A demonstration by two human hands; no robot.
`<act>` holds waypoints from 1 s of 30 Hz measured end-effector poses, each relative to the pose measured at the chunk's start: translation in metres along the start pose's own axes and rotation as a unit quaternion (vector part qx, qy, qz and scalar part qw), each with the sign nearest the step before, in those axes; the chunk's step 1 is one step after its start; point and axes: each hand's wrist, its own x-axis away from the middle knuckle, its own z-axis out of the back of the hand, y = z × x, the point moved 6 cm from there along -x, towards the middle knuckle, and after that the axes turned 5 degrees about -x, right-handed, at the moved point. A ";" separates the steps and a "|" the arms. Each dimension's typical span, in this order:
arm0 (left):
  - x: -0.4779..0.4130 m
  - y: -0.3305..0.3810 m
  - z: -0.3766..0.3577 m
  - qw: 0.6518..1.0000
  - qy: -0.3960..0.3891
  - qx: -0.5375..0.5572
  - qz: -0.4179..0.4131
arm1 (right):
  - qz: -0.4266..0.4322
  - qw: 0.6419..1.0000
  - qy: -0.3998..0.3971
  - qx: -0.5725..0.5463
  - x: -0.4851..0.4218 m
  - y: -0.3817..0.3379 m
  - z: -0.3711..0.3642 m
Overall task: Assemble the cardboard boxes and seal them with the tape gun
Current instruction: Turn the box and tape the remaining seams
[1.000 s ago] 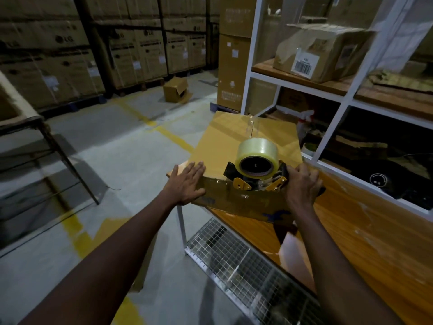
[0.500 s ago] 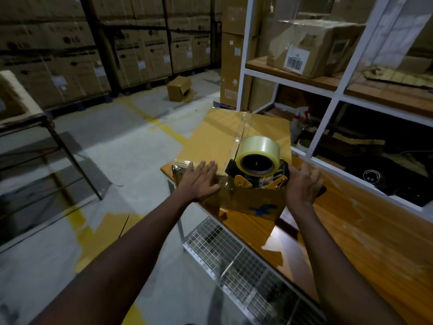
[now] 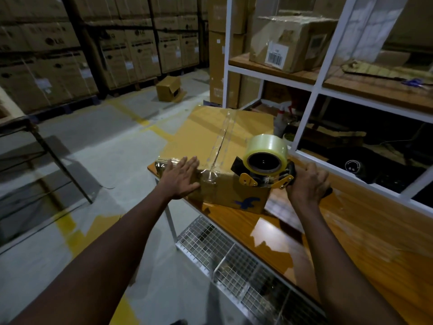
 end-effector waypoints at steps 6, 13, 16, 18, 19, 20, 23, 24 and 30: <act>0.001 -0.021 0.005 0.999 -0.018 0.006 0.044 | 0.014 0.999 -0.017 0.031 0.017 -0.027 -0.010; -0.009 0.054 0.020 0.998 0.008 -0.004 -0.060 | 0.016 0.999 -0.022 0.028 0.014 -0.028 -0.010; -0.009 0.055 0.010 0.998 0.023 -0.008 -0.061 | 0.030 0.999 -0.028 0.034 0.015 -0.030 -0.006; -0.009 0.053 0.007 0.997 0.021 -0.006 -0.068 | 0.010 0.999 -0.024 0.022 0.015 -0.019 -0.002; -0.009 0.052 0.007 0.997 0.018 -0.005 -0.071 | 0.001 1.000 -0.018 0.019 0.014 -0.010 -0.001; -0.010 0.052 0.008 0.997 0.018 -0.005 -0.072 | -0.006 1.000 -0.013 0.024 0.015 0.000 0.000; -0.010 0.054 0.009 0.998 0.013 -0.003 -0.068 | -0.036 0.999 0.009 0.019 0.018 0.034 0.005; -0.010 0.056 0.009 0.998 0.011 0.003 -0.063 | -0.048 0.999 0.012 0.007 0.021 0.040 0.007; -0.015 0.085 0.021 0.998 0.006 0.023 -0.057 | -0.070 0.997 0.015 -0.007 0.028 0.046 0.007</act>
